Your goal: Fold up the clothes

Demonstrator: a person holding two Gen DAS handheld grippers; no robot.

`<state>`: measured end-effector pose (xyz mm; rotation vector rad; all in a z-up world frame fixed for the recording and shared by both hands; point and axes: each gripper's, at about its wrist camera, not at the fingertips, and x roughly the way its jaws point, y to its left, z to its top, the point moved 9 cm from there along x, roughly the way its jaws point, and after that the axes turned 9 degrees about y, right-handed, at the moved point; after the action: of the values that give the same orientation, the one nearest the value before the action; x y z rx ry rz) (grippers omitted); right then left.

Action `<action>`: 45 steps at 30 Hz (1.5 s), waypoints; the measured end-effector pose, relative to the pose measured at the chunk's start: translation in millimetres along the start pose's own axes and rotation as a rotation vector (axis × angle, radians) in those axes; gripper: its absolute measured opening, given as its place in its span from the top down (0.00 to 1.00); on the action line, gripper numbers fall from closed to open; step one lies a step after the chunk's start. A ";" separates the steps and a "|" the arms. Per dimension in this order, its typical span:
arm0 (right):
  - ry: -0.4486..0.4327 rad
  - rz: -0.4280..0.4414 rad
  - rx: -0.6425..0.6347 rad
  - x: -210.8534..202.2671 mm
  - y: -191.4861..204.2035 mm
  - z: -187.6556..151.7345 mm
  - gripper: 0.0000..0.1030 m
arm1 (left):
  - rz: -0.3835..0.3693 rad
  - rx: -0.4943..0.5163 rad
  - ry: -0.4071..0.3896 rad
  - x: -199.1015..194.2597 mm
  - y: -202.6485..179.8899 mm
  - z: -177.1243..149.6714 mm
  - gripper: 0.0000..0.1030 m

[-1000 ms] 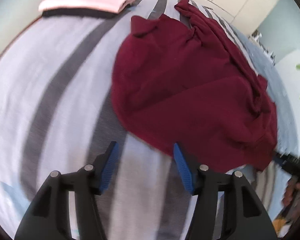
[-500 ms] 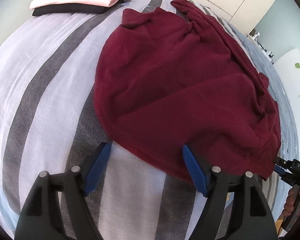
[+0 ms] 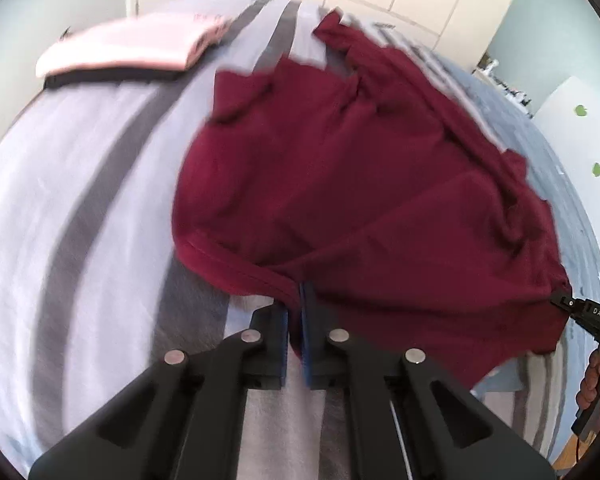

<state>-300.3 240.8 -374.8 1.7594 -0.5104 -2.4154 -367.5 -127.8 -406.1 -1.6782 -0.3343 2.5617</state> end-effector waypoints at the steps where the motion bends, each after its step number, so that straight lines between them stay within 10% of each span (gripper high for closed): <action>1: -0.019 -0.005 -0.018 -9.5 1.1 0.4 0.94 | -0.010 0.017 -0.024 -19.0 -3.5 1.5 0.97; 13: -0.072 0.014 -0.176 -189.6 52.8 -34.7 0.94 | -0.096 0.030 -0.079 -235.5 -40.0 -22.3 0.97; 27: -0.630 0.118 -0.355 -611.9 220.3 85.6 0.94 | -0.185 0.132 -0.611 -631.3 -102.1 199.0 0.98; 32: -0.769 0.095 -0.408 -708.8 260.4 109.3 0.94 | -0.179 0.209 -0.715 -716.4 -123.9 247.9 0.97; 39: -0.730 0.059 -0.404 -697.8 260.4 164.9 0.94 | -0.143 0.230 -0.664 -705.2 -139.8 294.7 0.97; 45: -0.620 0.014 -0.356 -597.8 240.2 249.7 0.94 | -0.053 0.174 -0.542 -578.2 -137.3 363.6 0.97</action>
<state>-368.2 235.4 312.8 0.8560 -0.1163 -2.7963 -474.0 -145.0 282.1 -0.8876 -0.1658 2.8655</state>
